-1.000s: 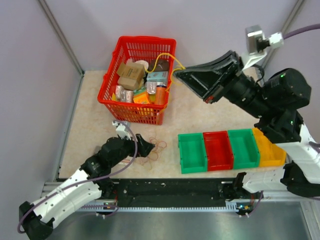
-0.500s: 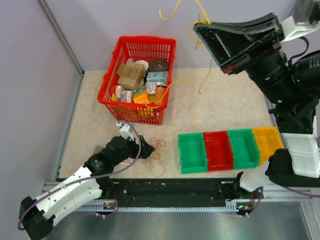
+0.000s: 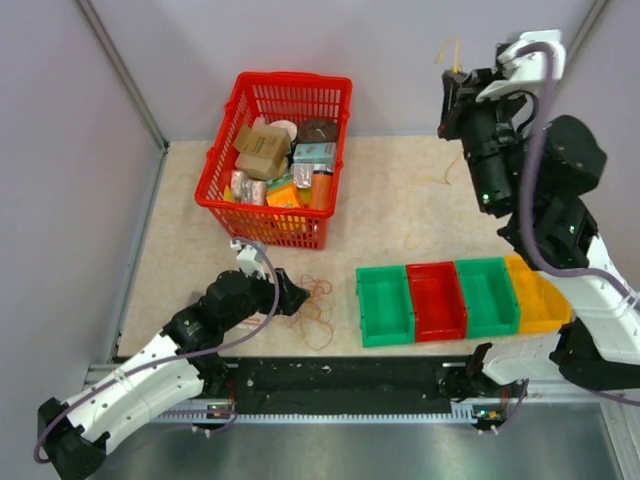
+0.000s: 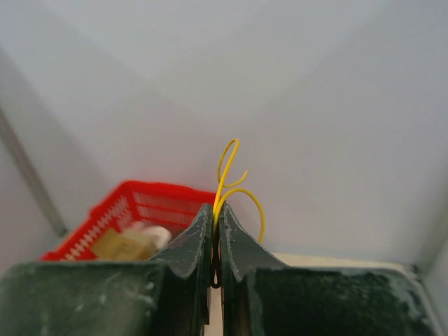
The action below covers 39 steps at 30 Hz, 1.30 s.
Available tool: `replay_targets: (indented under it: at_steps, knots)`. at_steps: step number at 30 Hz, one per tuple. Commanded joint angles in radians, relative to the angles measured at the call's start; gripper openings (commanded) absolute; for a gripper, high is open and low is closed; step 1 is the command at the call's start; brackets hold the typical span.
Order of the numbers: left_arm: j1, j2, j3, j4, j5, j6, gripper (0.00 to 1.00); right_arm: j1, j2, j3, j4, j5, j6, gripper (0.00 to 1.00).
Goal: Untangle the cables
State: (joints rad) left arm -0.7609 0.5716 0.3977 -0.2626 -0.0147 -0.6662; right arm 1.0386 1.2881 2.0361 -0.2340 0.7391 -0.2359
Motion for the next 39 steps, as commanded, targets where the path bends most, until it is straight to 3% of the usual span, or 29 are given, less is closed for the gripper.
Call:
replay_targets:
  at_steps: [1, 8, 13, 20, 24, 28, 39]
  knots:
    - [0.003, 0.008, 0.052, 0.005, 0.01, 0.025, 0.86, -0.098, -0.107, -0.111, -0.059, 0.262, -0.117, 0.0]
    - [0.005, 0.05, 0.09, -0.007, 0.051, 0.019, 0.89, -0.262, -0.251, -0.408, -0.251, 0.4, 0.049, 0.0]
    - [0.005, 0.076, 0.125, -0.041, 0.05, 0.036, 0.89, -0.357, -0.318, -0.45, -0.355, 0.473, 0.09, 0.0]
    - [0.006, 0.079, 0.13, -0.041, 0.048, 0.02, 0.89, -0.457, -0.36, -0.49, -0.363, 0.574, 0.026, 0.0]
    - [0.006, 0.088, 0.135, -0.041, 0.068, 0.017, 0.89, -0.613, -0.365, -0.547, -0.454, 0.488, 0.131, 0.0]
    - [0.006, 0.093, 0.153, -0.064, 0.07, 0.028, 0.89, -0.833, -0.345, -0.521, -0.609, 0.304, 0.308, 0.0]
    - [0.006, 0.114, 0.191, -0.082, 0.082, 0.047, 0.9, -0.956, -0.294, -0.593, -0.604, 0.181, 0.397, 0.0]
